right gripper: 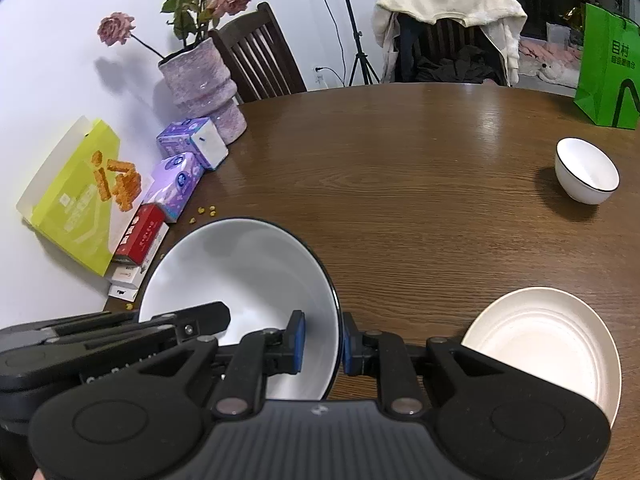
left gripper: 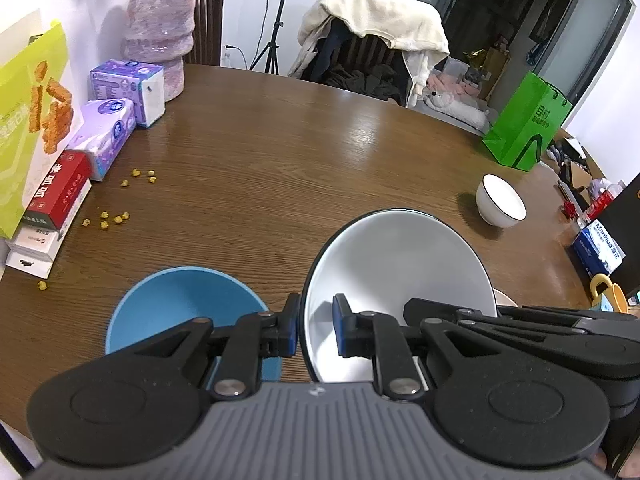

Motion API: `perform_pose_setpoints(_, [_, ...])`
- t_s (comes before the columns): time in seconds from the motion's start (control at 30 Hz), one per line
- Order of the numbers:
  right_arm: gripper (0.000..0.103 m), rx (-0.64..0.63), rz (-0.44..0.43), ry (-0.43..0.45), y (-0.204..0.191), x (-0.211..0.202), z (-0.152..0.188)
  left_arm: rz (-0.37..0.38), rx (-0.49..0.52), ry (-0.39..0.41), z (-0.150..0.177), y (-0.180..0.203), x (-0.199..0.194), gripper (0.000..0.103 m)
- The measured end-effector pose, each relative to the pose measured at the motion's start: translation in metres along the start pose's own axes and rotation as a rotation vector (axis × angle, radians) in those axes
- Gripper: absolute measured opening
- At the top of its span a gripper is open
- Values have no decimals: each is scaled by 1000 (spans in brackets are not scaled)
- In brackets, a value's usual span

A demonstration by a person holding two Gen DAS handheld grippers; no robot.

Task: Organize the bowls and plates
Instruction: 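Carry the held white bowl toward the blue bowl with both grippers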

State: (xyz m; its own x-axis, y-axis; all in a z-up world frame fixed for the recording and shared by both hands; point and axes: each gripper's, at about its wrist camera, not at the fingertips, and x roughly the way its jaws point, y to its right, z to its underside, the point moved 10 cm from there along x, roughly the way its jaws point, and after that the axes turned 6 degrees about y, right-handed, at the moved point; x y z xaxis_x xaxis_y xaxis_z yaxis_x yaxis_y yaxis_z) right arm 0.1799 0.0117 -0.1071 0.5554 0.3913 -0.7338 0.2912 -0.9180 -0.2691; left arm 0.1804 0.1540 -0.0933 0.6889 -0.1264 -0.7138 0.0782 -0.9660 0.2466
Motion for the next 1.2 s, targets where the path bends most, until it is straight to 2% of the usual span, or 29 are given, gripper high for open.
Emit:
perform_pose_setpoints(0.63, [18,-62,-27,-30,-49,17,3,-26,-56,2,1,-51,-10,17])
perform_pose_setpoints(1.2, [18,-75,-44,-93,-79,47,14,-47,-85,-49,13,-94,0,17])
